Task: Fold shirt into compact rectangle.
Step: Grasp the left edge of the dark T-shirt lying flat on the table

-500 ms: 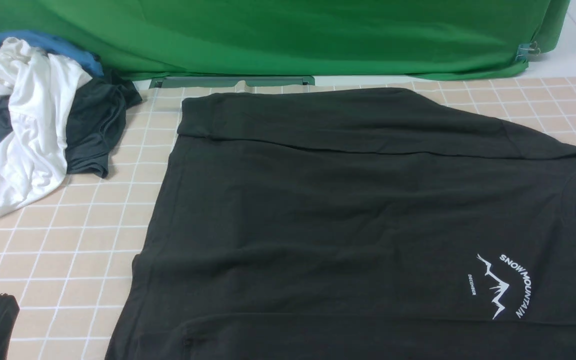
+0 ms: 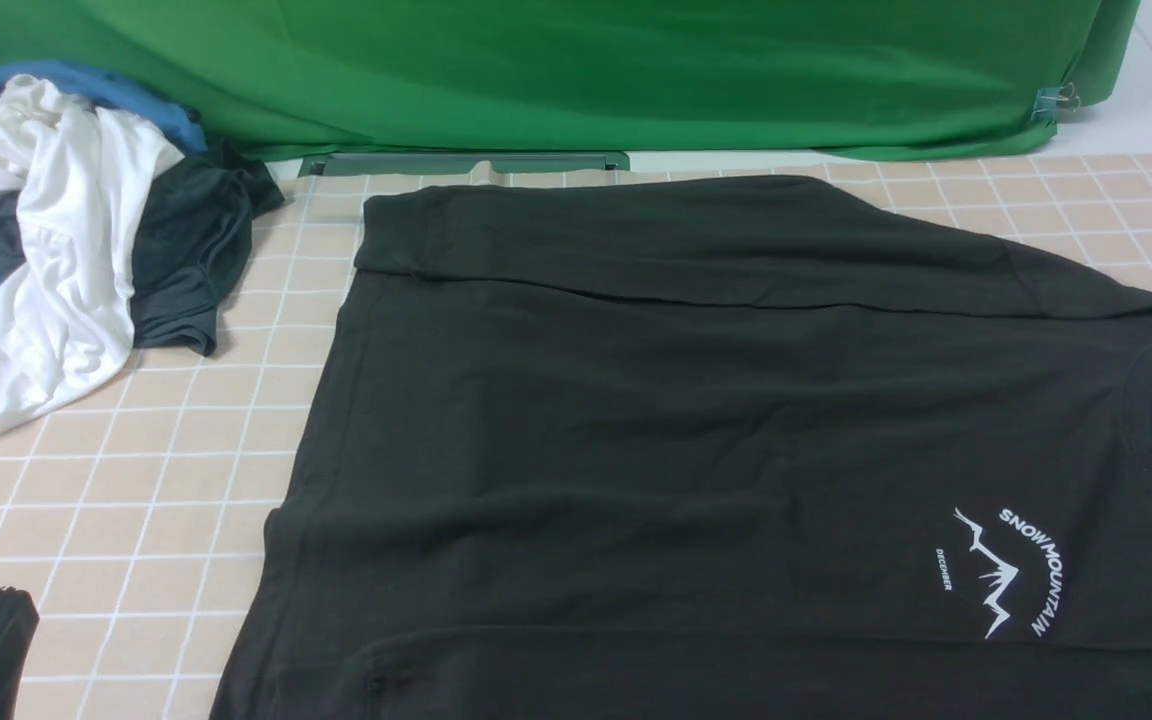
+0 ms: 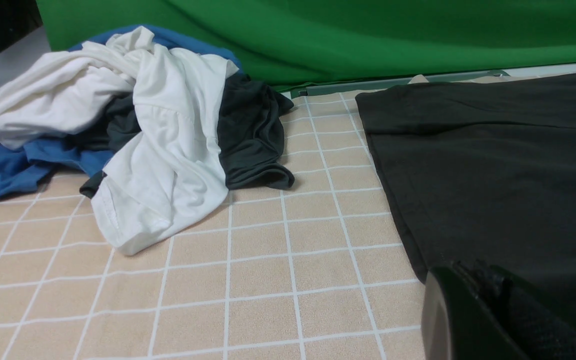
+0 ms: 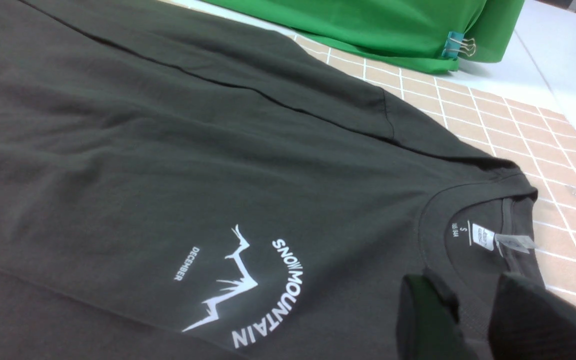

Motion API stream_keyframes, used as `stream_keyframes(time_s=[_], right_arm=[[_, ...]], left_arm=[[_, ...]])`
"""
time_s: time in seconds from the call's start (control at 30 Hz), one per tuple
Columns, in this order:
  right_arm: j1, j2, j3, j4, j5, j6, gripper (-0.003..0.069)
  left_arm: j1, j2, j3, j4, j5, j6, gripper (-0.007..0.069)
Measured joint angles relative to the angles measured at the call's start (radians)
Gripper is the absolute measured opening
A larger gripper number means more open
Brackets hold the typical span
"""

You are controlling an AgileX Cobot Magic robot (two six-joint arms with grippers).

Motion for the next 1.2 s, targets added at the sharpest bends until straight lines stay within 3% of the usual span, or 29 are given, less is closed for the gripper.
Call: stream_keyframes(time_s=[0.37,0.5,0.57,0.87,0.97,1.07,1.2], right_arm=[[0.000,0.000,0.000,0.000,0.000,0.000,0.0239],[0.000,0.000,0.000,0.000,0.000,0.000,0.0239],[0.000,0.000,0.000,0.000,0.000,0.000,0.0239],[0.000,0.000,0.000,0.000,-0.032,0.000,0.0239],[0.000,0.000,0.000,0.043,-0.056,0.048,0.0239],[0.000,0.000,0.000,0.111,-0.153,0.194,0.0239],[0.000,0.000,0.000,0.149,-0.317,0.469,0.0239]], left_arm=[[0.000,0.000,0.000,0.007,-0.045,-0.018,0.0020],[0.000,0.000,0.000,-0.243,-0.194,-0.116,0.0020],[0.000,0.000,0.000,-0.309,-0.243,-0.128,0.0020],[0.000,0.000,0.000,-0.354,-0.507,-0.174,0.0020],[0.000,0.000,-0.007,-0.337,-0.711,-0.319,0.0020],[0.000,0.011,-0.109,-0.260,-0.643,-0.414,0.0020],[0.000,0.111,-0.353,-0.158,-0.289,-0.466,0.0020]])
